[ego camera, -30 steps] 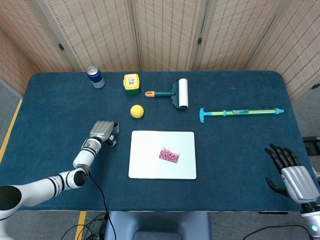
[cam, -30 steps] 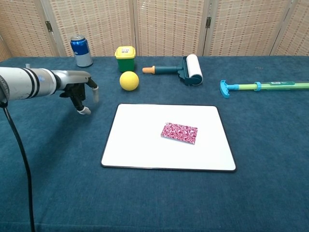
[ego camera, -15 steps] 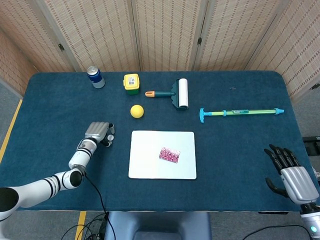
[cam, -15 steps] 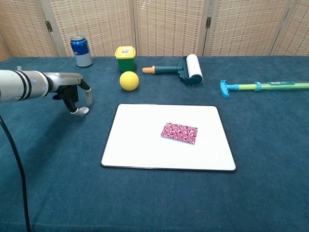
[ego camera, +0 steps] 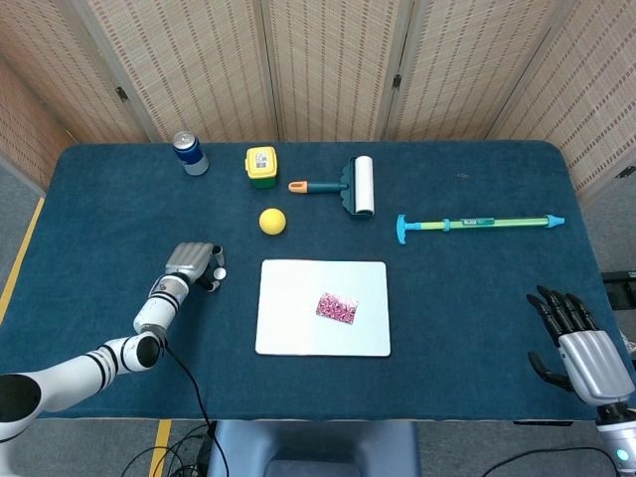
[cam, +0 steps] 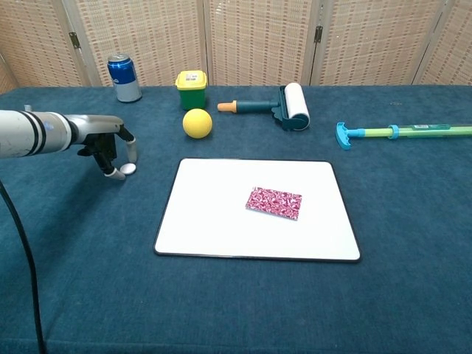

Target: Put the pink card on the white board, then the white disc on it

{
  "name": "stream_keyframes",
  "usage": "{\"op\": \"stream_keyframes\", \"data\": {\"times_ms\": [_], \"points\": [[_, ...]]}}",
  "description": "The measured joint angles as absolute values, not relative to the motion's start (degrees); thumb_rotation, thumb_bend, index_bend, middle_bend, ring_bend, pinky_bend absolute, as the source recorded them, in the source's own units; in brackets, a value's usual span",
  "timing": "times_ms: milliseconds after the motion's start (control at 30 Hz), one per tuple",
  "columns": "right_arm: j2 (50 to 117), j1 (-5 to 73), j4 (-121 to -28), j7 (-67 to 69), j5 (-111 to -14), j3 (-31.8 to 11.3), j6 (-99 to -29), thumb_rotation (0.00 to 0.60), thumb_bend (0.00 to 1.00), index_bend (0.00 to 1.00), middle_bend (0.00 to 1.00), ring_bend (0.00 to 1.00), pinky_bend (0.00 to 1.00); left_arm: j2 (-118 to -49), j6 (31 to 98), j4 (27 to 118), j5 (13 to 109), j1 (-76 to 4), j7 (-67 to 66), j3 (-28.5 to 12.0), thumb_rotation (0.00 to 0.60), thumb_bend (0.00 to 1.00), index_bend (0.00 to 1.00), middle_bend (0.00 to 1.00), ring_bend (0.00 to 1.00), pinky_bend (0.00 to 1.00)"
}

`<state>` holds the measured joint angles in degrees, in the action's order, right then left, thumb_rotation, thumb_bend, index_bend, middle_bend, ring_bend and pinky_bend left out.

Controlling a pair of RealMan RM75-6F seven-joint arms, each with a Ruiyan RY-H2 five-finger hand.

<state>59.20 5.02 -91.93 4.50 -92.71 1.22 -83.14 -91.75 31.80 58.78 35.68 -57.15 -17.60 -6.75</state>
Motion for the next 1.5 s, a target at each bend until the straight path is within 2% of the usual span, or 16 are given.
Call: {"op": "stream_keyframes", "data": {"times_ms": [233,533,800,1000,1200,1333,1500], "points": [[59.2,5.0,-92.0,4.3,-92.5,1.1,-83.1,0.6,0.29,0.0,0.0,0.0,0.0,-92.9,31.3,56.9,37.2,-56.8,-16.3,-6.9,0.6,0.32,0.46,1.0,0.97,0.88],[59.3,5.3,-91.9,4.0,-92.2,1.0,-82.4,0.6,0.29,0.0,0.0,0.0,0.0,-93.9,31.4,54.9,40.4,-56.3,-14.0,-8.0,0.6,0.32,0.61,1.0,0.97,0.88],[59.2,5.3,-92.0,4.2,-92.6,1.1,-82.7,0.6,0.29,0.0,0.0,0.0,0.0,-92.3,32.8,58.1,41.1,-56.0,-14.1,-8.5,0.6,0.32,0.6,1.0,0.97,0.88],[58.9,5.7,-91.9,5.1,-92.9,1.2,-82.0,0.6,0.29,0.0,0.0,0.0,0.0,-89.3,34.4,65.7,39.9,-56.2,-15.3,-9.0,0.6,0.32,0.6,1.0,0.97,0.88],[58.3,6.3,-91.6,7.1,-94.1,1.5,-81.7,0.6,0.29,0.0,0.0,0.0,0.0,-85.4,36.6,78.3,33.7,-58.6,-19.1,-9.1,0.6,0.32,0.59,1.0,0.97,0.88],[57.7,6.1,-91.3,9.2,-95.4,1.9,-82.8,0.6,0.29,0.0,0.0,0.0,0.0,-84.4,41.1,86.3,26.7,-63.1,-24.8,-9.1,0.6,0.32,0.59,1.0,0.97,0.88],[57.0,5.9,-90.3,12.3,-96.8,2.5,-84.0,0.6,0.29,0.0,0.0,0.0,0.0,-85.7,46.9,90.8,19.5,-69.4,-31.7,-9.7,0.6,0.32,0.59,1.0,0.97,0.88]]}}
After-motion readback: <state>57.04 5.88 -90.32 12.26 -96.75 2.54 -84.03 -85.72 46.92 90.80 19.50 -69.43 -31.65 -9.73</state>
